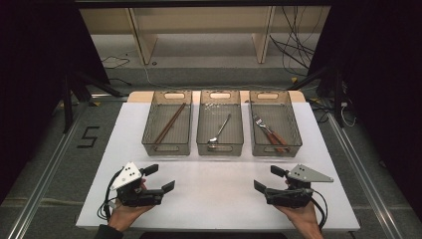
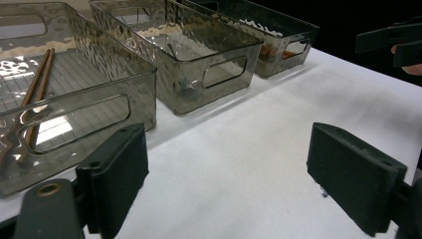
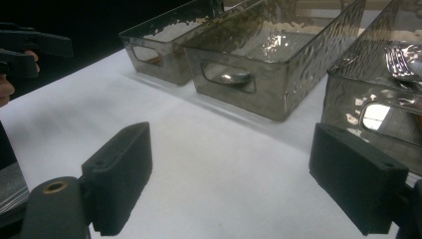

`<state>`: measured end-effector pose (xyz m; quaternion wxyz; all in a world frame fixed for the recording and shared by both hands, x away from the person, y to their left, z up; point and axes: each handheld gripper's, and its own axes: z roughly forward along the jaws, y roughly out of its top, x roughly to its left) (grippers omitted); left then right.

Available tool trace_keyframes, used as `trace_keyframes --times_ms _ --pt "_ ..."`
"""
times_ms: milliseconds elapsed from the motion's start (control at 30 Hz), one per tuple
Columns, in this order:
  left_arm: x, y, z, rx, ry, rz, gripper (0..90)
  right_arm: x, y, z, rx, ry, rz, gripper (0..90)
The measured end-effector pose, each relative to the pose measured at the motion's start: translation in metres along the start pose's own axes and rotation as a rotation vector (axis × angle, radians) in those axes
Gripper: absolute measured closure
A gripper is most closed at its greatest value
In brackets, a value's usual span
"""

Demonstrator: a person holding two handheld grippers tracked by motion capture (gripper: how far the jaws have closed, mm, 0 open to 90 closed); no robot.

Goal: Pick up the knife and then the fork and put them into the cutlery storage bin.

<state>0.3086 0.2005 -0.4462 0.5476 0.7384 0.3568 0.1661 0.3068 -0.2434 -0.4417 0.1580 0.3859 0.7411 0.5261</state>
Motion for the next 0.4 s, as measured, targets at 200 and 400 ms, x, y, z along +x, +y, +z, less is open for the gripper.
trace_keyframes --times_ms 200,400 --pt "0.0001 0.0 0.0 -0.001 0.0 -0.002 16.0 0.0005 0.0002 0.0001 -0.001 0.0 -0.001 17.5" --pt "0.0003 -0.0001 0.0 0.0 0.001 -0.001 16.0 0.0007 0.0002 0.0004 -0.001 -0.003 -0.004 17.5"
